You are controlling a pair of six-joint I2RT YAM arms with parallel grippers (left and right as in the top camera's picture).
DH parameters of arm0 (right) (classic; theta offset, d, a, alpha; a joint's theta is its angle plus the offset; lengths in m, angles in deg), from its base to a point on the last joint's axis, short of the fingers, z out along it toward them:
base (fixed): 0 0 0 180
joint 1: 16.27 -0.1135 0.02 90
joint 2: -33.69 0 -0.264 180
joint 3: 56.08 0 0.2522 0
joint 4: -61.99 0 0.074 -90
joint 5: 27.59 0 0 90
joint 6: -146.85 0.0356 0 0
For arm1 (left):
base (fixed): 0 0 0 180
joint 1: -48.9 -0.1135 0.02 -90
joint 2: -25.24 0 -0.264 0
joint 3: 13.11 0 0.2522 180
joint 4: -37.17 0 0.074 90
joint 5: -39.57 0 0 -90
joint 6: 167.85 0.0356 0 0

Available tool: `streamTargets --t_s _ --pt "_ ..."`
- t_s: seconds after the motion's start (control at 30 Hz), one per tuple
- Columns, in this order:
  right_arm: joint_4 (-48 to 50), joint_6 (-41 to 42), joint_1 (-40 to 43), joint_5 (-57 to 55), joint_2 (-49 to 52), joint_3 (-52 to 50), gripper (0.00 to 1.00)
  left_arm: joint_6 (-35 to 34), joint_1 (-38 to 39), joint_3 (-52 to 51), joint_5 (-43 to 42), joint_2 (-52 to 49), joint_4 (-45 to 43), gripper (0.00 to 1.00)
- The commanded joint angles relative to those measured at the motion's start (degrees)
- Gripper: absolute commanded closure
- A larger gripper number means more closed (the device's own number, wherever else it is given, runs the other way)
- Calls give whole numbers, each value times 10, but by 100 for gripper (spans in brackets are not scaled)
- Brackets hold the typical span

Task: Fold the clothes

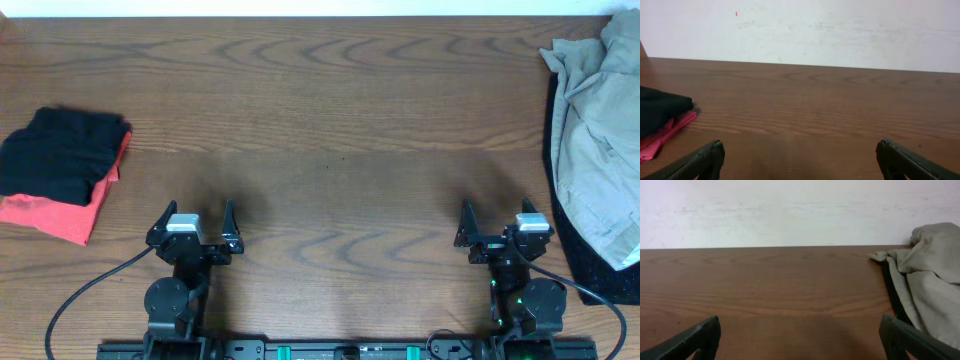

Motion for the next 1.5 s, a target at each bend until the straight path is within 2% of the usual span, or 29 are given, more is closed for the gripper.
streamTargets --t_s 0.0,1.47 --pt "-3 -7 3 2 -2 -1 1 1 1 -8 7 4 24 2" --pt "-3 2 3 3 -2 -1 1 1 1 -8 7 4 24 2"
